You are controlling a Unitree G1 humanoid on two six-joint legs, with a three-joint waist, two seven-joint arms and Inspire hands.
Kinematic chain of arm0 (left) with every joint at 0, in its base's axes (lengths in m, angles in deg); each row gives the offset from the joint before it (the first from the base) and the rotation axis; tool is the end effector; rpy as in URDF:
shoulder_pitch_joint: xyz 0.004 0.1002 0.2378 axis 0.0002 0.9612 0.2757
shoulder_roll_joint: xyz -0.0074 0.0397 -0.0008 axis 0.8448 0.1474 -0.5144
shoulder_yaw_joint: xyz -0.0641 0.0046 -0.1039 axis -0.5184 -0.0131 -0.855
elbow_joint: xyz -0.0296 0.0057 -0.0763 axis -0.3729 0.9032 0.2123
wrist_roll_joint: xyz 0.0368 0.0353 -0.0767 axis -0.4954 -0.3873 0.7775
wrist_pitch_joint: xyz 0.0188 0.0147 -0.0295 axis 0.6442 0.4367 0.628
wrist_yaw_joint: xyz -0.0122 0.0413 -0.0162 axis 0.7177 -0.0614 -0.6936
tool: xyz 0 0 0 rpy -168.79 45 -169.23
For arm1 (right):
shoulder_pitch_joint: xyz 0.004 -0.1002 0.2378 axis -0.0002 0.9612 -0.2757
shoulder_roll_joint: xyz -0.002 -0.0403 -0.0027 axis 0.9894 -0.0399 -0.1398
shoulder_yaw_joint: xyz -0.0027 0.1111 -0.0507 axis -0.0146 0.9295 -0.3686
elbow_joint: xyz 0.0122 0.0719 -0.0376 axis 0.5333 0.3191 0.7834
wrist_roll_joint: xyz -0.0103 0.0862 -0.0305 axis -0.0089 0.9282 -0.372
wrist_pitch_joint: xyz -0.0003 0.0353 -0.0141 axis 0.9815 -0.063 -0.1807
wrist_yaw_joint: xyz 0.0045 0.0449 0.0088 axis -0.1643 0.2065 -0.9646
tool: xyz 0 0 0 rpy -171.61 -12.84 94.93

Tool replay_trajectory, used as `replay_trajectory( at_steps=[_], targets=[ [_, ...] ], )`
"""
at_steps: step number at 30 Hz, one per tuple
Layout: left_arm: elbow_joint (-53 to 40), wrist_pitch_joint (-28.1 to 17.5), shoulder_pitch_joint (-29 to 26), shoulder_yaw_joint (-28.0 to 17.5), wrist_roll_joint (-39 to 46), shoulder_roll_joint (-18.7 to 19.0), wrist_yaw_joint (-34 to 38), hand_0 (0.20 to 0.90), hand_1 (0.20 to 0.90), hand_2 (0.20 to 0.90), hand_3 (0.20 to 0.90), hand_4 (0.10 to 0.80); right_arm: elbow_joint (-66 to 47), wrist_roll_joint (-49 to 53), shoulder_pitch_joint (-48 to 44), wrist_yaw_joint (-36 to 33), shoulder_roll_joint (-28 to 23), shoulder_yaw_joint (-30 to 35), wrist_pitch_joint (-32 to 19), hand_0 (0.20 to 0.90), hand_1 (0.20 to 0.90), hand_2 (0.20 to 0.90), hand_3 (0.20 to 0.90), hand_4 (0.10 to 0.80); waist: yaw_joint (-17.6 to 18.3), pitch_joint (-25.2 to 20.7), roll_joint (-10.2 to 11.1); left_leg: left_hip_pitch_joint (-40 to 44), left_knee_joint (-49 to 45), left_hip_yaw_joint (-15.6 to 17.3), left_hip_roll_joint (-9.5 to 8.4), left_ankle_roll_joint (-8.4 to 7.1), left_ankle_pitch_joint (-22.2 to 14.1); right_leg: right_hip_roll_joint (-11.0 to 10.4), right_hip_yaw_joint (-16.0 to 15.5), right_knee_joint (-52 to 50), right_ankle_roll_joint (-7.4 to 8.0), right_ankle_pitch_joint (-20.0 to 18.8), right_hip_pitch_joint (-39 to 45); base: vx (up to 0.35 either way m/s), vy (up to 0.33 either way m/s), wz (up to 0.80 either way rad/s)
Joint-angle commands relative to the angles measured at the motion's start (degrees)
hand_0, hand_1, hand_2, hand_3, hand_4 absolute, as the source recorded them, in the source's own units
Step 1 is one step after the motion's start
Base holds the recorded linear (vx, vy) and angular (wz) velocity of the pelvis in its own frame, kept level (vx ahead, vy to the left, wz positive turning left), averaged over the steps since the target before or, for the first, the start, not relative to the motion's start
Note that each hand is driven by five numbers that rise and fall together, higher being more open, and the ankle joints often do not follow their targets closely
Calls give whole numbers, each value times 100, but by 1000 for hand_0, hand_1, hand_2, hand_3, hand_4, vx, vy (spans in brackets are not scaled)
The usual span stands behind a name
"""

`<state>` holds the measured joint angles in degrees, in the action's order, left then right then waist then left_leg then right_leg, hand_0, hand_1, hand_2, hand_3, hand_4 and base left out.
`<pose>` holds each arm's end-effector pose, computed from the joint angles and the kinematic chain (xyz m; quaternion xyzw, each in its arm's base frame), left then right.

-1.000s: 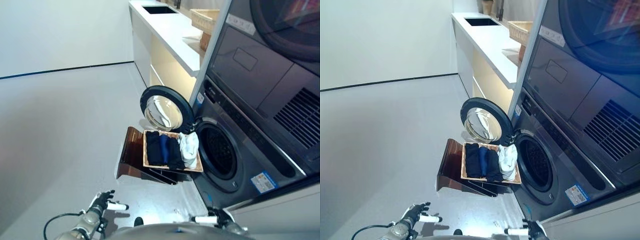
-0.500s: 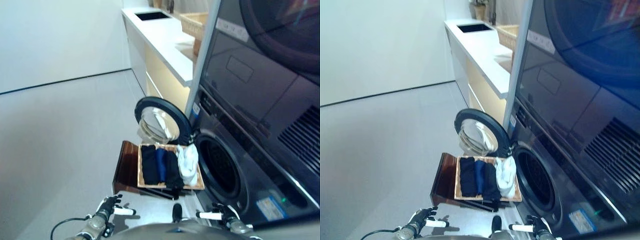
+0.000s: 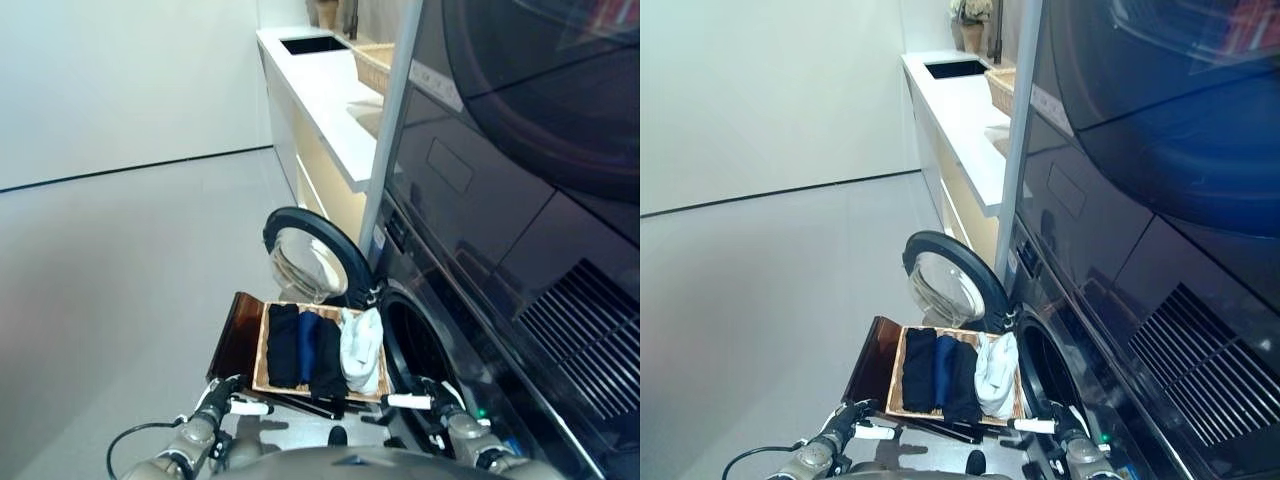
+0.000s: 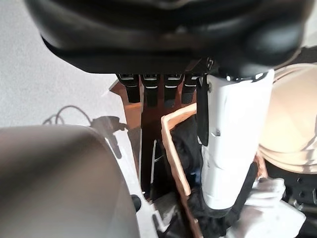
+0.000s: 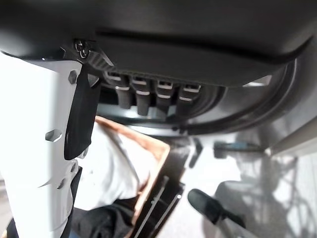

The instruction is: Pick up the clothes and place them into the washing machine

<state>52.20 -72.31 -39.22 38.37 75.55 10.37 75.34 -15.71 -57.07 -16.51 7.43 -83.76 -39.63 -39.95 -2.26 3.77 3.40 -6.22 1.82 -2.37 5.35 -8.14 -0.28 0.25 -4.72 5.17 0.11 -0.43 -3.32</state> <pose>0.1038 0.2029 -0.1227 0.2008 0.4798 -0.0648 0.8516 0.1163 -0.2295 -0.1140 -0.1322 0.4961 -0.0424 0.8571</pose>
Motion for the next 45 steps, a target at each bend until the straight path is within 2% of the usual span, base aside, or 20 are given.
replay_trajectory(
  at_steps=[1,3,5,6,7,11,13,14,15,16,17,18,20,23,32,35,41,45],
  targets=[
    [-201,-238,87,19,98,229,192,900,900,900,900,800,-52,251,-251,-179,-271,75,-322,900,900,900,900,800,-179,-192,-121,-550,195,-524,46,286,751,-177,331,-17,320,149,581,150,130,-49],
    [-144,-234,87,43,67,221,180,900,900,900,900,800,34,290,-290,-139,-215,60,-294,900,900,900,900,800,-186,-302,-172,-397,239,-639,-30,284,757,-216,399,-17,355,182,605,197,165,-36],
    [-177,-239,94,47,46,249,144,900,900,900,900,800,83,317,-260,-111,-173,82,-274,900,900,900,900,800,-189,-346,-181,-260,245,-526,-68,313,716,-339,427,-17,418,200,674,212,214,-44],
    [-166,-244,77,11,16,280,137,900,900,900,900,800,167,345,-283,-95,-136,151,-255,900,900,900,900,800,-199,-399,-172,-127,196,-393,-166,398,605,-538,452,-17,532,177,746,158,190,-62],
    [-165,-244,76,12,16,281,137,900,900,900,900,800,167,345,-284,-95,-135,152,-255,900,900,900,900,800,-206,-391,-168,-117,196,-385,-169,400,602,-543,459,-17,534,178,753,175,222,-54],
    [-234,-255,59,-100,43,395,174,900,900,900,900,800,144,491,-355,-49,-59,244,-239,900,900,900,900,800,-318,-427,-107,-60,-41,-175,-419,604,268,-927,579,-170,725,140,770,136,173,-59],
    [-240,-245,33,-163,50,452,178,900,900,900,900,800,146,503,-401,-30,-47,254,-225,900,900,900,900,800,-383,-400,-91,-80,-185,-74,-533,724,126,-1066,533,-595,809,127,568,108,174,-58],
    [-251,-253,31,-185,62,488,188,900,900,900,900,800,176,492,-442,-30,-45,256,-218,900,900,900,900,800,-398,-341,-123,-53,-204,-41,-540,780,91,-1061,492,-976,834,104,368,24,147,-24],
    [-276,-264,29,-188,108,522,198,900,900,900,900,800,130,504,-525,-38,-41,212,-218,900,900,900,900,800,-428,-236,-163,-18,-195,18,-526,814,75,-1058,334,-1242,861,36,102,-39,122,-17],
    [-298,-266,4,-195,170,555,217,900,900,900,900,800,68,516,-578,-55,-30,196,-226,900,900,900,900,800,-458,-154,-208,-7,-181,68,-505,800,91,-1133,-13,-1305,885,-43,-89,-52,90,-34],
    [-297,-266,-17,-202,199,570,246,900,900,900,900,800,26,524,-613,-71,-19,189,-216,900,900,900,900,800,-520,-140,-231,21,-146,125,-491,753,86,-1295,-537,-1090,881,-123,-89,16,40,-52],
    [-300,-266,7,-201,207,579,257,900,900,900,900,800,-1,529,-635,-80,-3,164,-206,900,900,900,900,800,-496,-159,-230,85,-56,127,-499,728,99,-1321,-731,-871,851,-211,-67,136,10,-61],
    [-302,-301,-16,-222,251,610,265,900,900,900,900,800,-2,534,-660,-104,-9,158,-198,900,900,900,900,800,-421,-171,-203,176,59,60,-520,708,108,-1260,-362,-663,825,-253,-36,192,-4,-28],
    [-431,-348,29,-336,430,547,279,900,900,900,900,800,-17,555,-692,-242,-18,193,-196,900,900,900,900,800,-503,-255,-122,195,274,124,-534,635,105,-1372,-661,-161,890,-414,161,130,-18,9],
    [-645,-399,112,-221,529,427,309,900,900,900,900,800,80,570,-848,-363,-86,164,-153,900,900,900,900,800,-520,-257,-149,35,211,-28,-534,616,60,-1382,-777,-69,890,-273,290,57,-11,13],
    [-840,-455,43,-198,673,438,362,900,900,900,900,800,55,600,-993,-429,-140,122,-151,900,900,900,900,800,-532,-159,-175,-184,141,-83,-553,613,66,-1397,-788,-124,866,-237,144,-24,-16,15],
    [-1924,-671,-41,-101,1153,525,431,900,900,900,900,800,42,765,-1640,-721,-354,-50,-192,900,900,900,900,800,-595,385,-255,-1212,-706,-180,-677,607,-38,-1507,-782,-428,767,-277,-550,-131,-16,12],
    [-2658,-748,92,-57,1310,630,399,900,900,900,900,800,163,856,-2035,-929,-414,-182,-200,900,900,900,900,800,-650,502,-317,-1653,-889,-192,-733,636,-47,-1538,-753,-629,741,-271,-935,-66,26,3]
  ],
)
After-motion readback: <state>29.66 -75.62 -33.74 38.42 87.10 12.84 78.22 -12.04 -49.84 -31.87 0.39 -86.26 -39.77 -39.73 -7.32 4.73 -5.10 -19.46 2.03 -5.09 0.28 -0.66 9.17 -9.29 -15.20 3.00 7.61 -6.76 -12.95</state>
